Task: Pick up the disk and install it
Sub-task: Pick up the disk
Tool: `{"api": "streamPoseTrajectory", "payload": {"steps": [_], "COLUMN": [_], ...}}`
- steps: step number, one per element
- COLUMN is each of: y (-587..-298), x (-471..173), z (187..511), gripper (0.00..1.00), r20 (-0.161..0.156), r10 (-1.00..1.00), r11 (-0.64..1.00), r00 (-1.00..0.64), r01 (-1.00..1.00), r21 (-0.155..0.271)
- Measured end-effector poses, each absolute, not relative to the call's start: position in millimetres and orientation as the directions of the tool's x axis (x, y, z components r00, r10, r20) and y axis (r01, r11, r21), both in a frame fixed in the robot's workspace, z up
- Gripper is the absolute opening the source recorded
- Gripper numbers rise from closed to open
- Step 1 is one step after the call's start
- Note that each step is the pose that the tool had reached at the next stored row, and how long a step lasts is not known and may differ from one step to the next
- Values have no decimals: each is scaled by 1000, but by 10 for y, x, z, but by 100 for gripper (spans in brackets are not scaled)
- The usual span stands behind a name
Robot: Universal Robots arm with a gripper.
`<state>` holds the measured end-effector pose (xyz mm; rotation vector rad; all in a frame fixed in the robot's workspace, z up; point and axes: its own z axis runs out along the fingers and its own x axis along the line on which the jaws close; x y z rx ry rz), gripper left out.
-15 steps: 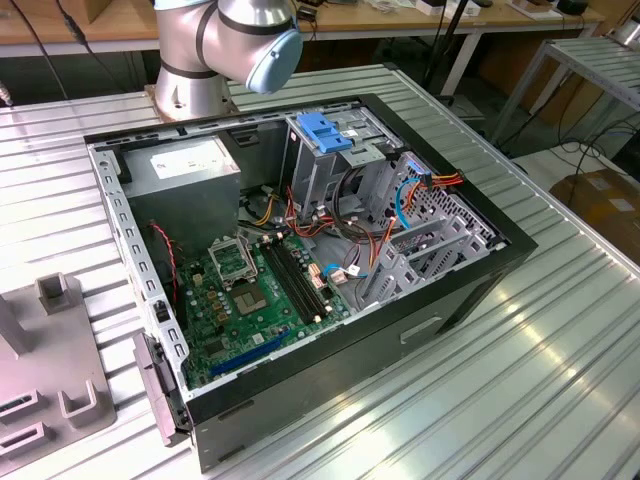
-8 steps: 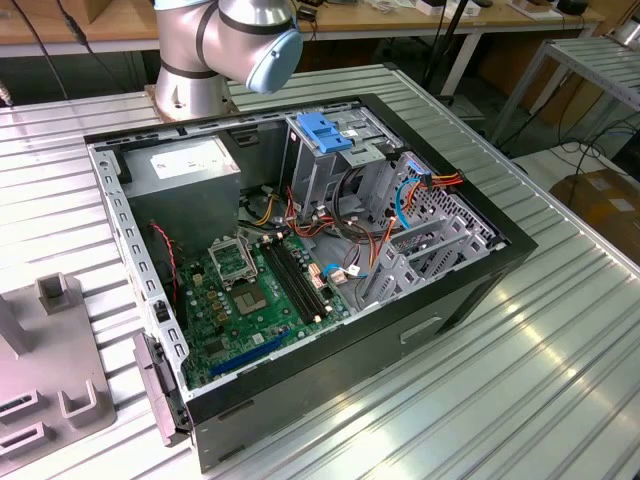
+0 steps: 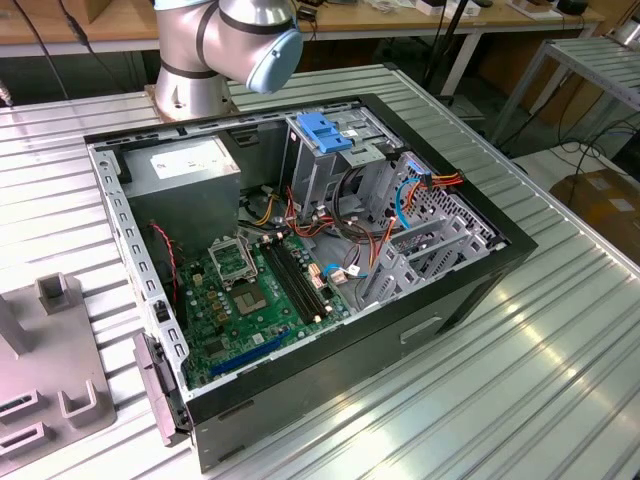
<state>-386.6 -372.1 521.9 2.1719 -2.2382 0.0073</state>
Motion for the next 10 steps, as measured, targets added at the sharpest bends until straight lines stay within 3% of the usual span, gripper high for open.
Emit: {"api": "streamPoseTrajectory", "payload": {"steps": [10], "y": [-3721], "x": [-3780], "z": [5213], "gripper": [37], "r20": [20], "r10": [-999], "r11": [30], "r00": [-30], "r01": [-999], "r21": [13]}}
